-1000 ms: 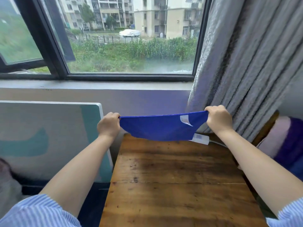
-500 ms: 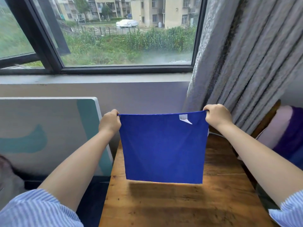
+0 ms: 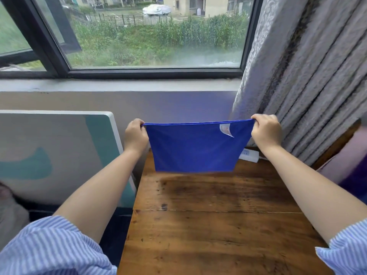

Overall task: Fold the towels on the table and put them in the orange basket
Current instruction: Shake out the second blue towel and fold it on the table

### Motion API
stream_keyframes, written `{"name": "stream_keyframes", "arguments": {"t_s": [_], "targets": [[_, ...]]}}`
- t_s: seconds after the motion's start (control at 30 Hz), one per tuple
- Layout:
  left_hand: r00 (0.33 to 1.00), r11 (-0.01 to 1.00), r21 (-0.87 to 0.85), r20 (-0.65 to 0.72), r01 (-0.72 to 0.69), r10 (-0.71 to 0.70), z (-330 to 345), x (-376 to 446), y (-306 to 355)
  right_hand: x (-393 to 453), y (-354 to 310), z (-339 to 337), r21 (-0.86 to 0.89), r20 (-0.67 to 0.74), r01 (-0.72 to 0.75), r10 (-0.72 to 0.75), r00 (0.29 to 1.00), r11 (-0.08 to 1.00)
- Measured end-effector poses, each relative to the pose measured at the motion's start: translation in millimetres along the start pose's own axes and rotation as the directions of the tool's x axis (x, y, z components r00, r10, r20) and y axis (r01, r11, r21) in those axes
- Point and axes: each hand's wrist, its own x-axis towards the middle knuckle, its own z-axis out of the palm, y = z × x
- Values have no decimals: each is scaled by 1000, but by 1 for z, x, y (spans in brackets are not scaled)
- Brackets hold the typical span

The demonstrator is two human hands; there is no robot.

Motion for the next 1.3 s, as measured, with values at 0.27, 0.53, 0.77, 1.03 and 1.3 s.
{"name": "stream_keyframes", "arguments": {"t_s": [0.27, 0.53, 0.77, 1.03, 1.3], "targets": [[961, 985, 98, 253, -140, 111, 6, -59, -54, -76, 33, 7, -2, -55, 292, -292, 955, 956], [566, 857, 319, 824, -405, -39, 33, -163, -122, -219, 82, 26, -34, 521, 282, -223, 824, 959], [225, 675, 300, 954, -675, -198, 48, -230, -142, -292, 100, 29, -152, 889, 384, -44, 456, 911], [408, 813, 384, 891, -438, -200, 53, -258, -158, -314, 99, 29, -156, 861, 273, -5, 508, 949], [387, 721, 432, 890, -542, -243, 58, -255, -152, -302, 82, 47, -322, 892, 403, 132, 433, 857]]}}
